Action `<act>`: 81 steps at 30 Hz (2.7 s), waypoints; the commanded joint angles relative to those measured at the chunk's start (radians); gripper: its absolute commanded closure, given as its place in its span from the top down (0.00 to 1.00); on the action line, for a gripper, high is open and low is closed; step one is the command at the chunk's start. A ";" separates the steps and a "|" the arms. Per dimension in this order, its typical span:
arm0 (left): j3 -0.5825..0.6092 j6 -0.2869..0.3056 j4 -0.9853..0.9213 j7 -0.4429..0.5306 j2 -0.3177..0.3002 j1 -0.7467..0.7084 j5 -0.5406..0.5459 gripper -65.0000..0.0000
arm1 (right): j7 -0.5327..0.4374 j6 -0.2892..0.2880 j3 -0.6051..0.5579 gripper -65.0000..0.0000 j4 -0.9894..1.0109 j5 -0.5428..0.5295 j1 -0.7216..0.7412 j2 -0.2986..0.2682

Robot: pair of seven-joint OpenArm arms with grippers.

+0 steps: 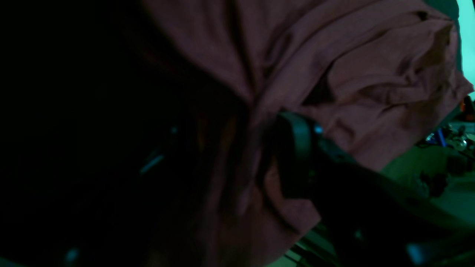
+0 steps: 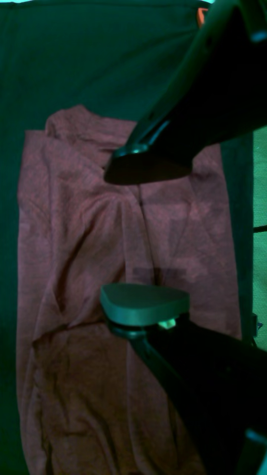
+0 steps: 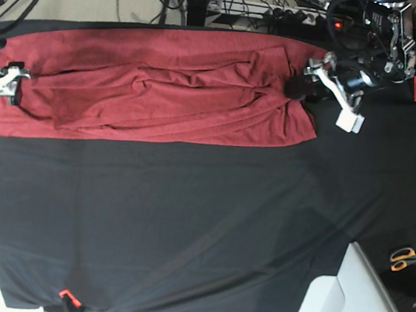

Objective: Fold the T-shirt properly

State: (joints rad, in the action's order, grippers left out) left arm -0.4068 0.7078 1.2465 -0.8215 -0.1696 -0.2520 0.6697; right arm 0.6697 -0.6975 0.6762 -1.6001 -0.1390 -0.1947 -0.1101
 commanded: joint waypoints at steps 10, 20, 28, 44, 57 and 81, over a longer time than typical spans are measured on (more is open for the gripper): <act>0.047 -0.010 0.002 -0.025 0.003 0.006 -0.031 0.05 | -0.021 -0.001 0.009 0.59 -0.013 -0.014 0.008 -0.017; 0.049 -0.010 0.198 -0.043 -0.009 -0.008 -0.031 0.00 | -0.021 -0.001 0.009 0.59 -0.012 -0.014 0.008 -0.017; 0.210 -0.192 0.428 -0.177 -0.006 -0.036 -0.031 0.00 | -0.021 -0.001 0.003 0.59 -0.012 -0.014 0.013 -0.017; 0.668 -0.435 0.447 -0.177 0.038 0.093 -0.029 0.00 | -0.021 -0.001 0.007 0.59 -0.012 -0.014 0.013 -0.017; 0.779 -0.435 0.235 -0.177 0.152 0.248 -0.031 0.00 | -0.021 -0.001 0.009 0.59 -0.010 -0.014 0.013 -0.017; 0.899 -0.435 -0.055 -0.172 0.302 0.455 -0.031 0.00 | -0.021 -0.001 0.009 0.59 -0.010 -0.014 0.014 -0.017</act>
State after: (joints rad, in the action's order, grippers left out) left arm 0.4919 0.2642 1.1728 -1.0035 0.1181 0.1822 0.6178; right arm 0.6697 -0.6971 0.6773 -1.5963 -0.1390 -0.1913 -0.1123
